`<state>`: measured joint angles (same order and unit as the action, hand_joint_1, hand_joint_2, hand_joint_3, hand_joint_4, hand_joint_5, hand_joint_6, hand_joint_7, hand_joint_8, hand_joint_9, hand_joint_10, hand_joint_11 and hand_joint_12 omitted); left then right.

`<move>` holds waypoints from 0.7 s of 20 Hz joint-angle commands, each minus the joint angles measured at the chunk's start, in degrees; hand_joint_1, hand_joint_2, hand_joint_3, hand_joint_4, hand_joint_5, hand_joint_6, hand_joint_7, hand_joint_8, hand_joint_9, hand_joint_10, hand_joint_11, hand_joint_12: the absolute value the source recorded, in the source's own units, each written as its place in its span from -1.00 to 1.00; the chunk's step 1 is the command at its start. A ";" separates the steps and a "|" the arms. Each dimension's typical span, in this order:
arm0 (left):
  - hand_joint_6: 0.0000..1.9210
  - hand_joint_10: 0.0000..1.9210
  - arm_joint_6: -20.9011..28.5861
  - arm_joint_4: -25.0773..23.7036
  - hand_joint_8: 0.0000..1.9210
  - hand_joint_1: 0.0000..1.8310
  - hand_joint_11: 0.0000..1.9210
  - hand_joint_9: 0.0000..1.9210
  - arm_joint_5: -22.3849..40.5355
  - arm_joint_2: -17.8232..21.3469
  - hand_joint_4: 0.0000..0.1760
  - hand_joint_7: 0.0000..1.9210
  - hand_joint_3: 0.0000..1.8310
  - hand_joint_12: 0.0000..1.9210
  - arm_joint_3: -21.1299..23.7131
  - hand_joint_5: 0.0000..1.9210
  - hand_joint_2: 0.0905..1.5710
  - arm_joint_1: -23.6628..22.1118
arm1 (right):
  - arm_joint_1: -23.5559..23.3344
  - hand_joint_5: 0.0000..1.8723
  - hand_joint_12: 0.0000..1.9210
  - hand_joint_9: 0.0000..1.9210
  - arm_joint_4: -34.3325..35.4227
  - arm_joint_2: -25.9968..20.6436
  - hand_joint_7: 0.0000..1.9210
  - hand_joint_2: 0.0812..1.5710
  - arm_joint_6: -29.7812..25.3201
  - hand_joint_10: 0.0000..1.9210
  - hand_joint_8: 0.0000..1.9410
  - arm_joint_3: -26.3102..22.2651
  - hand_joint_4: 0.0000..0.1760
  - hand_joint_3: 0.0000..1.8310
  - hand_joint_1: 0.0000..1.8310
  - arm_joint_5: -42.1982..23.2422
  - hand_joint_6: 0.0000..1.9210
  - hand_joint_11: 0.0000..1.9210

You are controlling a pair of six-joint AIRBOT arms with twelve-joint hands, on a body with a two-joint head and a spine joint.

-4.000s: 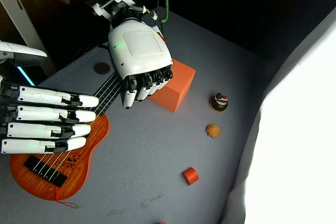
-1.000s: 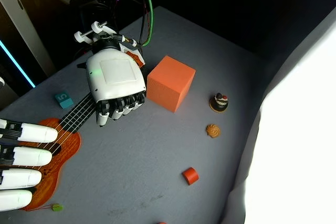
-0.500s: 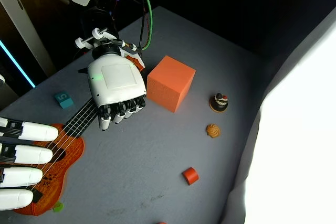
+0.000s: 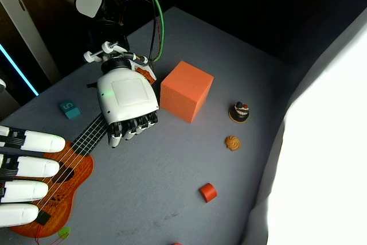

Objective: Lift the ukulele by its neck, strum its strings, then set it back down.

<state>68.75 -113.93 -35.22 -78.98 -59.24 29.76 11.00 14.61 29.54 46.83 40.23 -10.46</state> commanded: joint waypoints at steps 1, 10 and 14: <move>1.00 1.00 0.15 -3.54 1.00 0.65 0.75 0.67 -3.70 -0.39 0.98 0.59 -0.51 1.00 -0.34 0.47 0.27 0.04 | -0.58 -0.79 -0.53 -0.96 0.23 -0.35 -0.75 0.67 -0.01 -0.55 -1.00 0.01 -1.00 -1.00 -0.85 -6.97 -0.86 -1.00; 1.00 1.00 6.00 -9.59 1.00 0.66 0.77 0.69 -7.97 -5.14 1.00 0.60 -0.53 1.00 -3.95 0.48 0.28 4.80 | -0.59 -0.77 -0.64 -0.93 0.23 -0.34 -0.70 0.66 0.04 -0.59 -0.99 0.01 -1.00 -1.00 -0.81 -6.99 -0.86 -1.00; 1.00 1.00 8.56 -13.69 1.00 0.66 0.77 0.70 -8.12 -7.73 1.00 0.61 -0.53 1.00 -7.23 0.49 0.29 5.32 | -0.59 -0.81 -0.84 -0.97 0.23 -0.34 -0.76 0.68 0.04 -0.66 -1.00 0.01 -1.00 -1.00 -0.86 -7.00 -0.89 -1.00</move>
<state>77.06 -123.81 -39.44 -86.61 -66.72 35.40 11.00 14.61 29.54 46.85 40.23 -10.46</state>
